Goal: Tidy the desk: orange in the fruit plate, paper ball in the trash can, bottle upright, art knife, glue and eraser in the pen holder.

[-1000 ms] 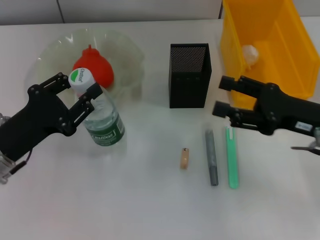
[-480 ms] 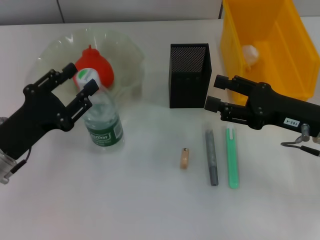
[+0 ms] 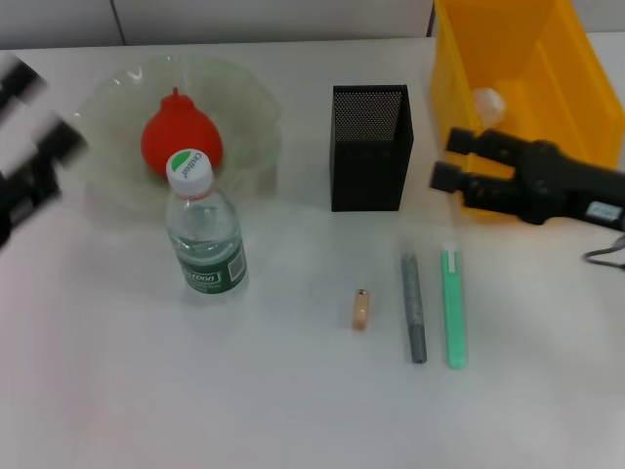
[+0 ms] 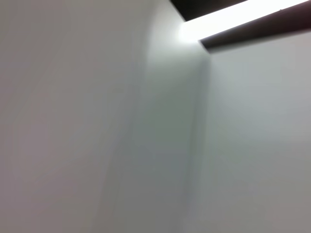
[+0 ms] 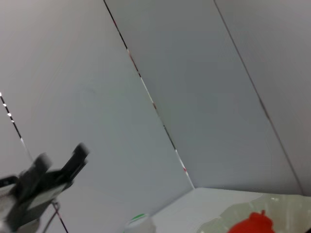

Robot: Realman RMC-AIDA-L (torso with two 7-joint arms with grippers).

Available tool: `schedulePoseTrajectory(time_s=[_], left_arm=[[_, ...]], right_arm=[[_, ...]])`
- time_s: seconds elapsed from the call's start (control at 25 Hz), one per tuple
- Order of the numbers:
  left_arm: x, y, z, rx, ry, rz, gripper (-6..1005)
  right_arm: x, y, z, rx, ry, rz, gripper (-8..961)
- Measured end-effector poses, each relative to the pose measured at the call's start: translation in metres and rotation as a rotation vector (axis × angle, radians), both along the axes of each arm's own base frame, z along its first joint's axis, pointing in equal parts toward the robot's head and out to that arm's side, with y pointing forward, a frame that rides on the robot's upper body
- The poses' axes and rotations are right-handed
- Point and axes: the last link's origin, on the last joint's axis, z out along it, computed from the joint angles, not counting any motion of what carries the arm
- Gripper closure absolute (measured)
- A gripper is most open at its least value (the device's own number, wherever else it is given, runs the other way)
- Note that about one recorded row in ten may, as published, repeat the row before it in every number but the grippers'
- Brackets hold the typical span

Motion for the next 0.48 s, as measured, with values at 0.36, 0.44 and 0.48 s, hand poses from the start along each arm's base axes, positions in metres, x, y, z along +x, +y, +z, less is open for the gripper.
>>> schedulePoseTrajectory(time_s=[0.36, 0.44, 0.48], left_arm=[[-0.008, -0.011, -0.026, -0.463, 0.377, -0.120, 192], [-0.006, -0.010, -0.035, -0.489, 0.406, -0.132, 193], [-0.005, -0.009, -0.039, -0.495, 0.415, -0.135, 193]], right_arm=[[-0.043, 0.019, 0.062, -0.339, -0.443, -0.083, 111], [-0.050, 0.025, 0.065, -0.421, -0.566, -0.152, 111], [-0.059, 0.030, 0.065, -0.489, -0.687, -0.215, 111]])
